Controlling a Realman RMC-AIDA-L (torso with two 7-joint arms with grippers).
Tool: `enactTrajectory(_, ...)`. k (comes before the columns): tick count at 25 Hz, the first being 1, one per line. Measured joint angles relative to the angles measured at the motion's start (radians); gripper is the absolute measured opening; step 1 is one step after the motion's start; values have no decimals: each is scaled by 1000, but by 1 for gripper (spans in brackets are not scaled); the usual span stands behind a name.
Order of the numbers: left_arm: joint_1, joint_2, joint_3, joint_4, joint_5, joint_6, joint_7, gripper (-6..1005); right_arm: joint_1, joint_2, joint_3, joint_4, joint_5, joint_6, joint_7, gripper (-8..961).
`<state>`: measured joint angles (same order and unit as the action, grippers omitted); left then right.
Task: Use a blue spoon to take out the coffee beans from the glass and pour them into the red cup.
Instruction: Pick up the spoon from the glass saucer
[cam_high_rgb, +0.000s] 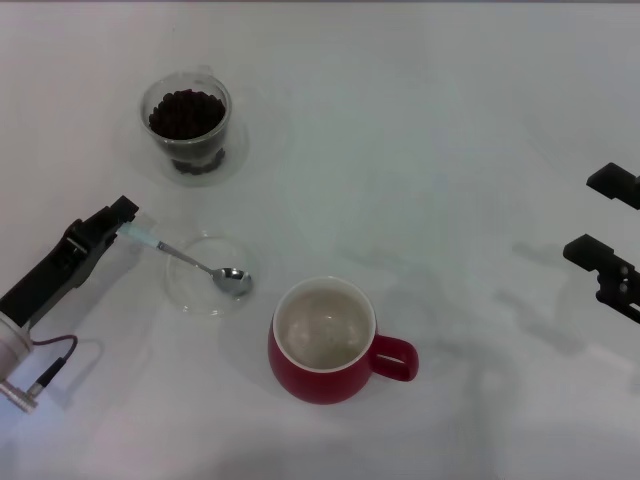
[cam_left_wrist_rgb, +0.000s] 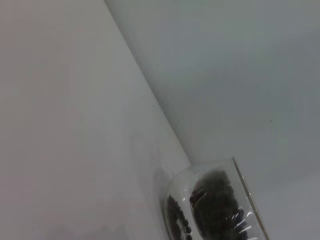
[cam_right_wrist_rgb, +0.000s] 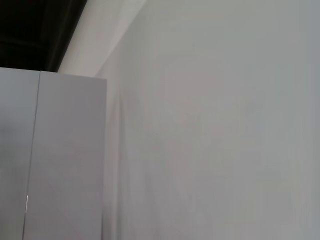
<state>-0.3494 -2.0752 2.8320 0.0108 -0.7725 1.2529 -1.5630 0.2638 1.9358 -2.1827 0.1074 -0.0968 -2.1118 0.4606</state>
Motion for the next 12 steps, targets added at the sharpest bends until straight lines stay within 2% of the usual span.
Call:
enactTrajectory(3,-3,2,-1,-5,-7,6,0,126,3,1,0,2,2,1,0,644)
enactTrajectory(9,-8,5,-2,-41,-26,63,-4,126,8,7,0,6,2,3,-4,644)
enactTrajectory(12,-15,11,-2,-120,-80,201,-10,125,10,8,0,5,2,4,-5,643)
